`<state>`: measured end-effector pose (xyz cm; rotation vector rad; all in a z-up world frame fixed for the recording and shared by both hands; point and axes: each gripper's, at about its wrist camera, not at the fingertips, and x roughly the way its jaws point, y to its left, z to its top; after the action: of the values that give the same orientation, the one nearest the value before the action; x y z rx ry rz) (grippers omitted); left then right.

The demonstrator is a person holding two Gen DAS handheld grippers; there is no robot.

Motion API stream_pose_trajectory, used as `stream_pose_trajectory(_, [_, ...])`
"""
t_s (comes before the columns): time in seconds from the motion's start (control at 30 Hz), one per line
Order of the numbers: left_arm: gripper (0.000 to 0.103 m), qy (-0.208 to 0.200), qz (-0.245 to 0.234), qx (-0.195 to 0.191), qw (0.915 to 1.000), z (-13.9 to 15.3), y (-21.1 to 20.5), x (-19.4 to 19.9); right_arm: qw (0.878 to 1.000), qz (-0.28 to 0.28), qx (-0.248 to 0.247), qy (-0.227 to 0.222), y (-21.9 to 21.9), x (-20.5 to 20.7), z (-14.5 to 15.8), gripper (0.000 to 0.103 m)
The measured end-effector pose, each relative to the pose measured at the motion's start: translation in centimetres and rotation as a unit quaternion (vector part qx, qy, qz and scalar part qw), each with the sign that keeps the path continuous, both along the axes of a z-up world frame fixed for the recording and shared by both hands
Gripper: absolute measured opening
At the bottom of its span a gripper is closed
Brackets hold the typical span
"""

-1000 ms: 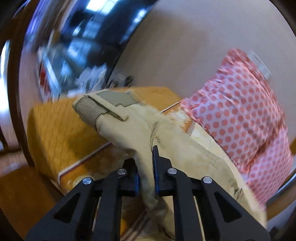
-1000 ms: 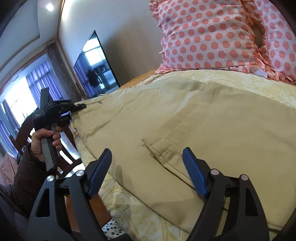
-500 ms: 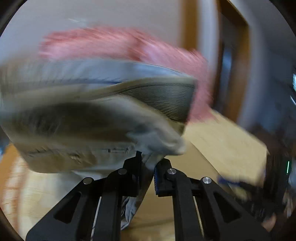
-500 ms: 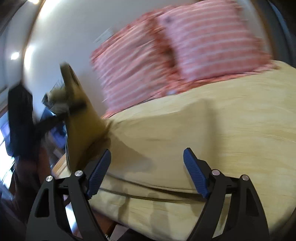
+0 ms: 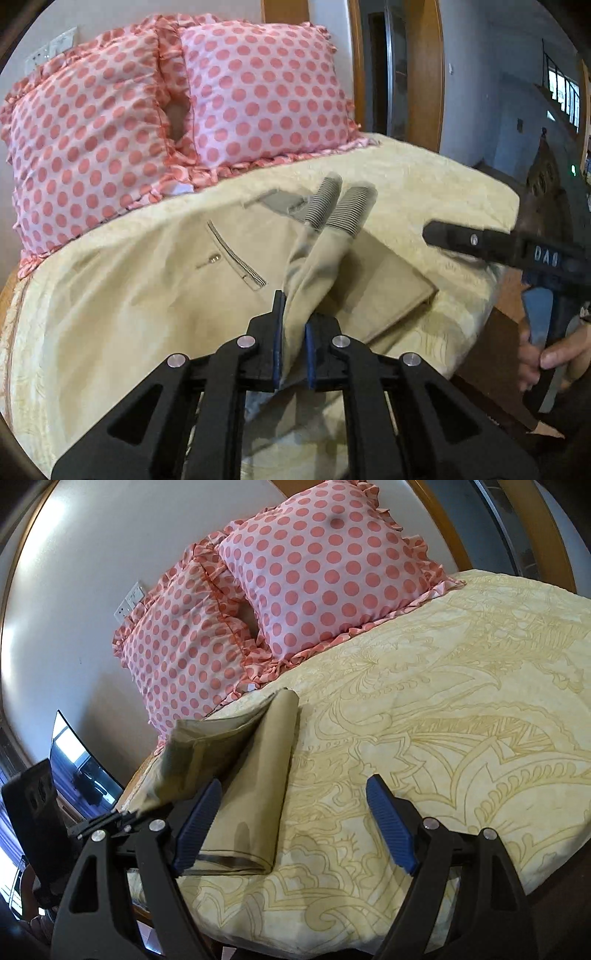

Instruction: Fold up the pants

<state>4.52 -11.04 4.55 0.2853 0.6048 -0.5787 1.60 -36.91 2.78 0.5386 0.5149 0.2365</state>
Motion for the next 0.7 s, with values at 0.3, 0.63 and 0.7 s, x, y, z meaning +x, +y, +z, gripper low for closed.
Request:
stream_pose_trajectory(0.3, [0.006,-0.002,-0.010,-0.027,0.9996,0.6,0.1,-2.3,1.000,-0.011,-0.007,-0.015,-0.5,0.2,1.2,0.080])
stream_pose_trajectory(0.63, [0.034,0.025,-0.035,-0.044,0.9981,-0.4,2.4,-3.7,0.994,0.077,-0.019,-0.078,3.5,2.4,5.6,0.080])
stream_pose_trajectory(0.7, [0.091,0.010,-0.032,-0.070,0.9970,1.1,4.6,-4.6,0.990,0.115,-0.008,-0.079,4.9,3.4,5.9,0.080])
